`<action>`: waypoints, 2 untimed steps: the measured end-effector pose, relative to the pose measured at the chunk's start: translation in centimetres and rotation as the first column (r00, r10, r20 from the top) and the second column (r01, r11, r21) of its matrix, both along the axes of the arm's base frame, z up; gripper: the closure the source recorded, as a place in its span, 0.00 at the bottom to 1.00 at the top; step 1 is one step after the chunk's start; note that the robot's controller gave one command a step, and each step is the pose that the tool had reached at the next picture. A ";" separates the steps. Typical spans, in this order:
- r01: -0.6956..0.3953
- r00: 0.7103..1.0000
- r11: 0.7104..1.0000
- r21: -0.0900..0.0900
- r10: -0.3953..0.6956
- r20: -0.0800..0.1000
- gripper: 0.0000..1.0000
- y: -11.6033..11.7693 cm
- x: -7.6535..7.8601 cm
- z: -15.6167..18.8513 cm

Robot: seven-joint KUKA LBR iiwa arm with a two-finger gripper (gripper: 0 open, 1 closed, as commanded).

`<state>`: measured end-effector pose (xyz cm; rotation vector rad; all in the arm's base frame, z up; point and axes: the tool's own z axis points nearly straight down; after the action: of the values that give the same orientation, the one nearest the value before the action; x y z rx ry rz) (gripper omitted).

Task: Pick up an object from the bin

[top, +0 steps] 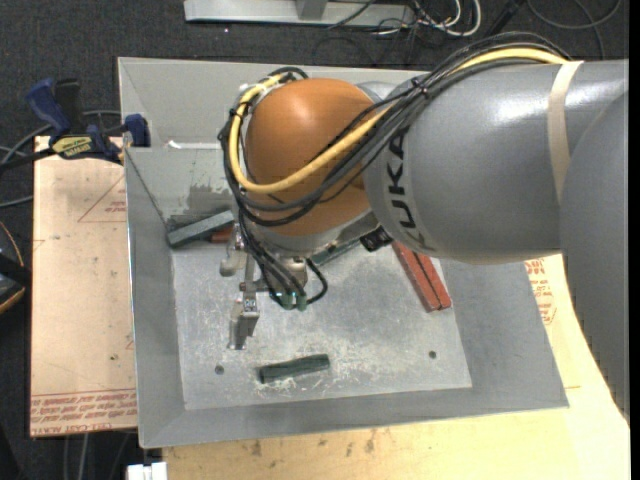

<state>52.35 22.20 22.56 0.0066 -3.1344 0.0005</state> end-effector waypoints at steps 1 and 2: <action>0.004 1.000 1.000 0.001 -0.004 0.007 0.00 -0.1 0.2 0.4; -0.077 0.997 0.997 0.003 0.077 0.010 0.00 -4.0 -0.3 -2.4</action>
Offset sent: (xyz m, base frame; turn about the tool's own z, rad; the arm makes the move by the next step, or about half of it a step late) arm -0.0087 -0.0961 -0.0624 -0.1713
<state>52.08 18.24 20.17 0.1282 -3.1419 -0.0044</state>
